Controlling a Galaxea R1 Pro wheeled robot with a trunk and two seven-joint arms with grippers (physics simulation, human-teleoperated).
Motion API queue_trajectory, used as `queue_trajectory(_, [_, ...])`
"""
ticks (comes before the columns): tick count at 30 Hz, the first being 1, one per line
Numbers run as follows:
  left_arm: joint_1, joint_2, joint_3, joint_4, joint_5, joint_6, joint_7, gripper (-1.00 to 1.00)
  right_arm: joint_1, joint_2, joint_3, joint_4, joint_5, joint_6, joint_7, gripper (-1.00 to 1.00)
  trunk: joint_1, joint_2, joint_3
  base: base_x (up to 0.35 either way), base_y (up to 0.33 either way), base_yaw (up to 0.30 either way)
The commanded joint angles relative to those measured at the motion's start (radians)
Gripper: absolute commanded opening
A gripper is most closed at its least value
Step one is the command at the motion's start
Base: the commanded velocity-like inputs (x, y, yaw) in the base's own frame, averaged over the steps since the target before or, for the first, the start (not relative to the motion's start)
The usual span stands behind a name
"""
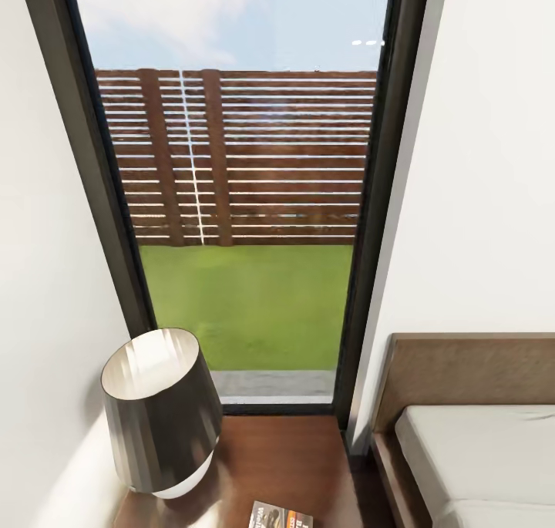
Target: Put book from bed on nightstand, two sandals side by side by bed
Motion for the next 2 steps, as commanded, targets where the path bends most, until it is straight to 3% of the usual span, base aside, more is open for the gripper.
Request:
queue_trajectory(1, [-0.001, 0.000, 0.004, 0.001, -0.005, -0.004, -0.002, 1.00, -0.002, 0.000, 0.008, 0.004, -0.008, -0.006, 0.004, 1.00, 0.000, -0.001, -0.001, 0.000, 0.000, 0.000])
queue_trajectory(2, [-0.001, 0.000, 0.004, 0.001, -0.005, -0.004, -0.003, 1.00, -0.002, 0.000, 0.008, 0.003, -0.008, -0.006, 0.004, 1.00, 0.000, -0.001, -0.001, 0.000, 0.000, 0.000])
